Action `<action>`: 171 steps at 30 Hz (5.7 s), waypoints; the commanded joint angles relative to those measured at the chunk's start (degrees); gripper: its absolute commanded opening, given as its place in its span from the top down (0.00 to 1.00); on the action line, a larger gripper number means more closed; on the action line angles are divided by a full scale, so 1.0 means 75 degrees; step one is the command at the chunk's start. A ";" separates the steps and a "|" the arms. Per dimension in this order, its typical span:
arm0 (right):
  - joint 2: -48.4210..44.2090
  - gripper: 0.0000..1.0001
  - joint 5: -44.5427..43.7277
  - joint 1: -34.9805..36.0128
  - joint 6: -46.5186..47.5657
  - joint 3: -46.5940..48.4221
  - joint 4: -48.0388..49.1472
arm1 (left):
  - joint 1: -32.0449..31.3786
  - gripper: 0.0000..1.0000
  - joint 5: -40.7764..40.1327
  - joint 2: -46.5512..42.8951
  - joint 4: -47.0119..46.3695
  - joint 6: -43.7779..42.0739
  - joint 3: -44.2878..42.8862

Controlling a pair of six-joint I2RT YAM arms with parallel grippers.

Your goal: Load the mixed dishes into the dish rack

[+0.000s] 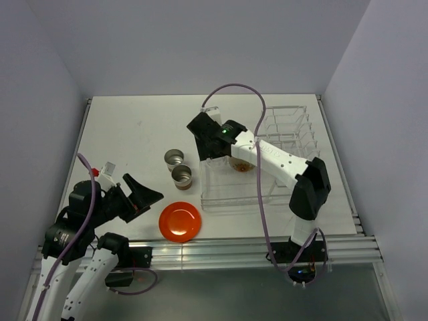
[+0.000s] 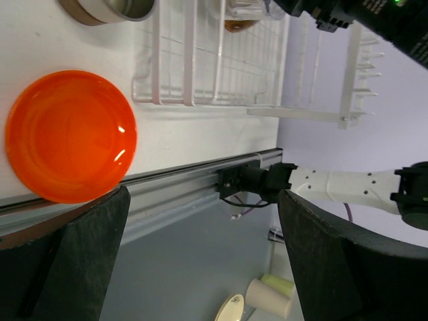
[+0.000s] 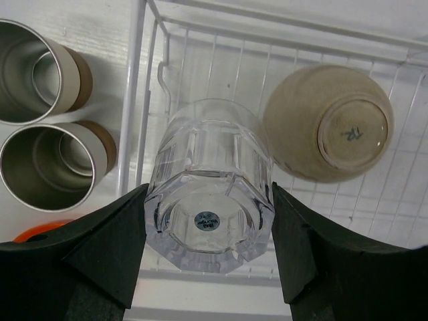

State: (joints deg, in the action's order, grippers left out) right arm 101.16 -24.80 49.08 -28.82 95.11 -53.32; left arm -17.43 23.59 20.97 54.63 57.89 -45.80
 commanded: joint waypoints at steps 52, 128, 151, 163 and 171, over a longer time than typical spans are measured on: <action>0.0610 0.13 0.1373 -0.1118 0.0808 0.1230 0.0171 | 0.0039 0.21 -0.1658 0.7305 -0.3358 -0.1343 -0.0866; -0.4430 0.12 0.6822 0.1389 -0.1361 -0.3564 0.7062 | -0.0031 1.00 0.2772 0.0192 -0.9663 0.5582 0.2861; -0.4488 1.00 0.5116 0.1530 -0.0893 -0.3143 0.6268 | -0.0020 0.01 0.2492 0.0180 -0.7383 0.4039 0.2276; -0.3799 1.00 0.0366 0.1378 -0.0318 -0.1421 0.0809 | -0.0031 0.01 -0.1305 0.1562 -0.2104 0.0381 0.0060; -0.2380 1.00 0.0130 0.0758 -0.0166 -0.1314 0.0195 | -0.0020 0.06 -0.1915 0.3425 -0.2468 -0.0253 -0.0244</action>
State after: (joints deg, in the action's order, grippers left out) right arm 81.97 -20.14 56.69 -31.40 84.05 -48.21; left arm -17.56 13.67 43.59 35.77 60.73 -44.49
